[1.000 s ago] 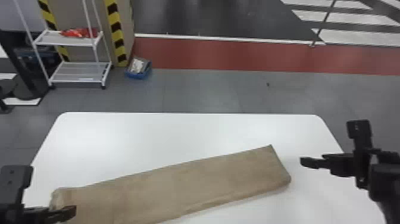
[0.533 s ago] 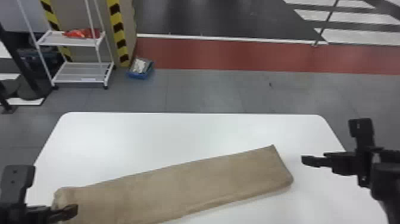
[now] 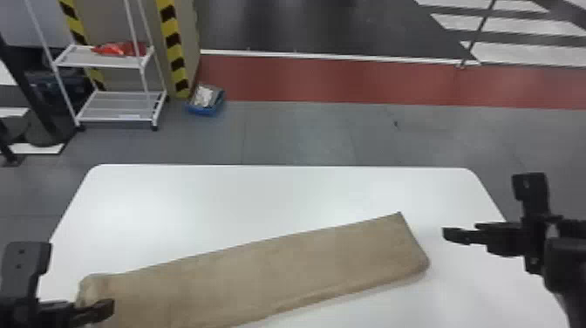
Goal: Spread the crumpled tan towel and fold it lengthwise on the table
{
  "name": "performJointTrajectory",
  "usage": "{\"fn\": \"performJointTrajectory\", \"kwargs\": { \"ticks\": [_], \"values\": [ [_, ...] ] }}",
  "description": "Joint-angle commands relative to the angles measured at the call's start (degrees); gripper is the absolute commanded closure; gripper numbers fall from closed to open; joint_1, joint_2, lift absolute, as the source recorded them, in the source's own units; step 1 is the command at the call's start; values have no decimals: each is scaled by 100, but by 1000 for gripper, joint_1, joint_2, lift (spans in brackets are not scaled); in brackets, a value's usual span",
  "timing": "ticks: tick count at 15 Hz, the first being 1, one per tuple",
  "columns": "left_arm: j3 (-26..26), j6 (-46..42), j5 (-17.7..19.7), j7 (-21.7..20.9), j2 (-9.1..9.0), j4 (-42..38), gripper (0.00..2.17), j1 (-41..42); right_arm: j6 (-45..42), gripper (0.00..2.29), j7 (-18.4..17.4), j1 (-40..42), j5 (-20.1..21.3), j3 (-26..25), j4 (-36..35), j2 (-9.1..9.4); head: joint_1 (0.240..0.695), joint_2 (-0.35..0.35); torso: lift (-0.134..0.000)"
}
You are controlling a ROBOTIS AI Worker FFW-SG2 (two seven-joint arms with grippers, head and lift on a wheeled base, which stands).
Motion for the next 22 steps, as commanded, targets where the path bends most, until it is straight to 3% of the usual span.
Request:
{"fn": "performJointTrajectory", "kwargs": {
  "ticks": [1,22],
  "values": [
    [0,10,0,-5,-2,-9,262,5,18,87,0,9,1,0,-9,0,695,-90,0],
    [9,-26,0,4,7,-9,262,31,123,87,0,9,-16,-44,-44,0,695,-92,0]
  ]
}}
